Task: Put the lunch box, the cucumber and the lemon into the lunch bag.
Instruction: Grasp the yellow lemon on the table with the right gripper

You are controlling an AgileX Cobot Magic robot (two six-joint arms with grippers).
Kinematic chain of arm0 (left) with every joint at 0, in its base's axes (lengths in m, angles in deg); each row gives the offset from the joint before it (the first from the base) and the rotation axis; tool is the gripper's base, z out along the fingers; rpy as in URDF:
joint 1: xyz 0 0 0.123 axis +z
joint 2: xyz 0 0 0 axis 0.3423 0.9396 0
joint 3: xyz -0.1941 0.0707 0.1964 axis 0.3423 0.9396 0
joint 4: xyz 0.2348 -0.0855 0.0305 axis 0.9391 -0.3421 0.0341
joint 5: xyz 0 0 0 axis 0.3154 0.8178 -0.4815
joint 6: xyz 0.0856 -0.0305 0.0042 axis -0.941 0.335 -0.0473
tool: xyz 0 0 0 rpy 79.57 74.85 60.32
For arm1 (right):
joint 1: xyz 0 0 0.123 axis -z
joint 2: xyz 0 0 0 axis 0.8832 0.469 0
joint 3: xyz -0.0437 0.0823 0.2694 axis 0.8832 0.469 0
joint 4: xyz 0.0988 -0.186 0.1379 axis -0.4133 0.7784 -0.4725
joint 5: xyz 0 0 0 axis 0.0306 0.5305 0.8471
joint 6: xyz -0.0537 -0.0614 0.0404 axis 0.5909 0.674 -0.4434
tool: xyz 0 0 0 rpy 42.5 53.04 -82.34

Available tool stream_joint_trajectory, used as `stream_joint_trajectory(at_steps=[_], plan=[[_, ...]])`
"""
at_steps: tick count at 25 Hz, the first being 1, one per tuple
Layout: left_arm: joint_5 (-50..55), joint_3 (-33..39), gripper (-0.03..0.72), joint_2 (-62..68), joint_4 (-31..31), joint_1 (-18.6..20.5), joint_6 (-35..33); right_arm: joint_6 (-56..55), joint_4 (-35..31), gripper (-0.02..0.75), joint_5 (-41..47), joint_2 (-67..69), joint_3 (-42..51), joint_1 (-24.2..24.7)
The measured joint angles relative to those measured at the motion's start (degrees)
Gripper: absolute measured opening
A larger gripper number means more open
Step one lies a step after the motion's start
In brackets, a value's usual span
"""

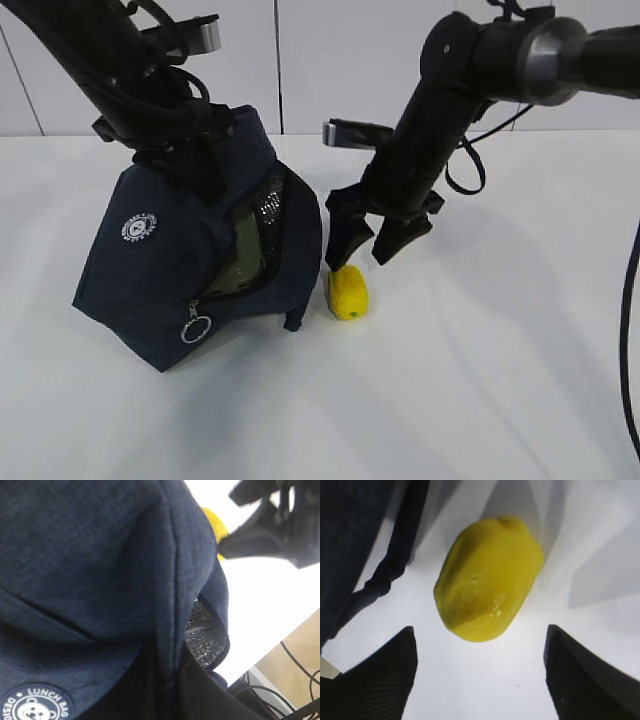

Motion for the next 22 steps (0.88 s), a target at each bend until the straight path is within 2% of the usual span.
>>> stream_joint_trajectory(at_steps=[5, 22], plan=[[0.0, 0.0, 0.019, 0.0, 0.1, 0.0, 0.0, -0.1, -0.1, 0.592, 0.0, 0.0, 4.5, -0.3], [0.0, 0.0, 0.019, 0.0, 0.2, 0.0, 0.0, -0.4, -3.0, 0.588, -4.3, 0.0, 4.8, -0.3]])
